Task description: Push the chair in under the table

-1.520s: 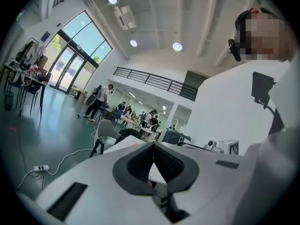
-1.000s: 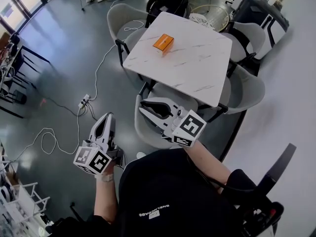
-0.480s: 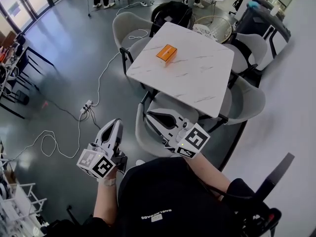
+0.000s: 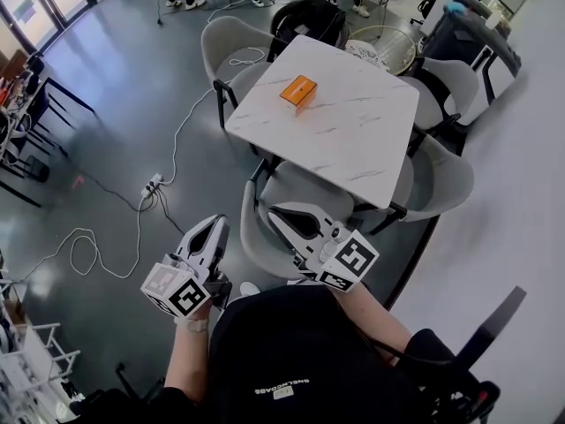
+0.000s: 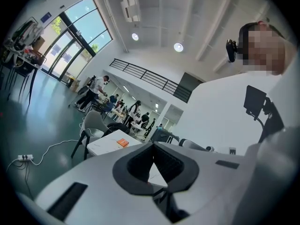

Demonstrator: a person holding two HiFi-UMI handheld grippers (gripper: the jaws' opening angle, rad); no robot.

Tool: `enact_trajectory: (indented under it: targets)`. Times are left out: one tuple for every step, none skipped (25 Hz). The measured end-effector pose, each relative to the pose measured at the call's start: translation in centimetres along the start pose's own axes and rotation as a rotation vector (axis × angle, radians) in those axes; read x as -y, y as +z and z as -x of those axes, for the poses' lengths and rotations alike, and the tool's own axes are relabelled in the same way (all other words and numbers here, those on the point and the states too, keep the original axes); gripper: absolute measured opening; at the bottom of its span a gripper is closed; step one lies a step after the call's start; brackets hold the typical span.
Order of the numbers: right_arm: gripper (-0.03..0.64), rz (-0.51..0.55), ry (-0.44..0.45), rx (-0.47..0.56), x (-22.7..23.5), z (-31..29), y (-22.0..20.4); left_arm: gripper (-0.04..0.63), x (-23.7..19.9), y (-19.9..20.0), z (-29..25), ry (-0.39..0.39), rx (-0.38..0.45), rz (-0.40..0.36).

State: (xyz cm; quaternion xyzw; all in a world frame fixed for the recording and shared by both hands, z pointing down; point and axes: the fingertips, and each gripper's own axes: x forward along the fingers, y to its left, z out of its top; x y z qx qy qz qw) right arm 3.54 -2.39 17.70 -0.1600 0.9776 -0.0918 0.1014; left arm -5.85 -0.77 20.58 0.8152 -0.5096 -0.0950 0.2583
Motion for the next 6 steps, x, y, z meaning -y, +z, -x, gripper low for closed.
enact_trajectory:
  targets:
    - [0.015, -0.002, -0.003, 0.0, -0.04, 0.04, -0.09, 0.006, 0.0, -0.19, 0.01, -0.003, -0.005, 0.0]
    - [0.015, -0.004, -0.005, 0.0, -0.07, 0.04, -0.16, 0.005, 0.01, -0.35, 0.03, -0.008, -0.009, -0.002]
    - [0.015, -0.006, -0.006, 0.0, -0.1, -0.01, -0.22, 0.005, 0.06, -0.42, 0.06, -0.011, -0.012, -0.01]
    - [0.015, -0.007, -0.006, 0.0, -0.15, -0.09, -0.28, 0.005, 0.13, -0.42, 0.08, -0.012, -0.016, -0.023]
    - [0.015, -0.007, -0.006, 0.0, -0.2, -0.18, -0.34, 0.005, 0.22, -0.39, 0.09, -0.013, -0.021, -0.038]
    - [0.015, -0.008, -0.005, 0.0, -0.26, -0.27, -0.4, 0.005, 0.3, -0.36, 0.1, -0.013, -0.026, -0.053]
